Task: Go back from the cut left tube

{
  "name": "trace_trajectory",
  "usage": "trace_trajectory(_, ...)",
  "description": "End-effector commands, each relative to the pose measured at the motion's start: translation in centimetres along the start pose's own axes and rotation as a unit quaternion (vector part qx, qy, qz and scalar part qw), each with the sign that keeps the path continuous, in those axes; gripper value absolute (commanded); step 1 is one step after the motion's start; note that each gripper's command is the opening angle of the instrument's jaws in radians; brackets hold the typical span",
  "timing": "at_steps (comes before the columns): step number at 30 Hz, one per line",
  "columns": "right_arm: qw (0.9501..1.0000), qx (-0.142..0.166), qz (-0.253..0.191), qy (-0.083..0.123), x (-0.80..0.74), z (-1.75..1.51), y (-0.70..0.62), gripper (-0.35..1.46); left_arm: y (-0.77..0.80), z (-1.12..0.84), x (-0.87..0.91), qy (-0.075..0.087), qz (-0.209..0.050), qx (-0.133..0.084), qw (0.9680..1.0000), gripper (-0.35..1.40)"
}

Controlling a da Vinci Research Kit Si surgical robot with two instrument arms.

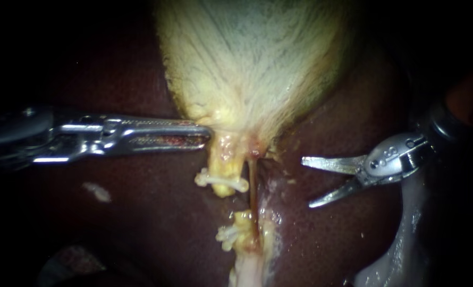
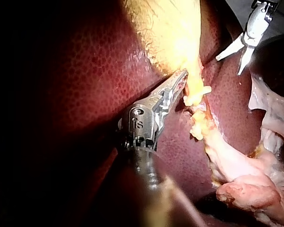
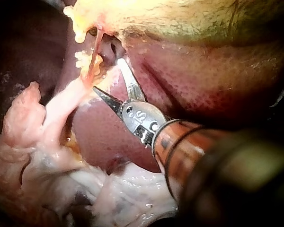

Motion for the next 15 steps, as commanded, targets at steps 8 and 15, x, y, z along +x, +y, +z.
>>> trace_trajectory(8, 0.9997, 0.001, -0.024, 0.001, -0.01, 0.00, 0.00, 1.43, -0.05, 0.27, 0.22, 0.017, 0.002, -0.004, 0.9999, -0.35)
trace_trajectory(15, 0.9995, 0.004, -0.033, 0.003, -0.02, 0.00, 0.01, 1.43, -0.09, 0.35, 0.23, 0.018, -0.001, -0.003, 0.9998, -0.35)
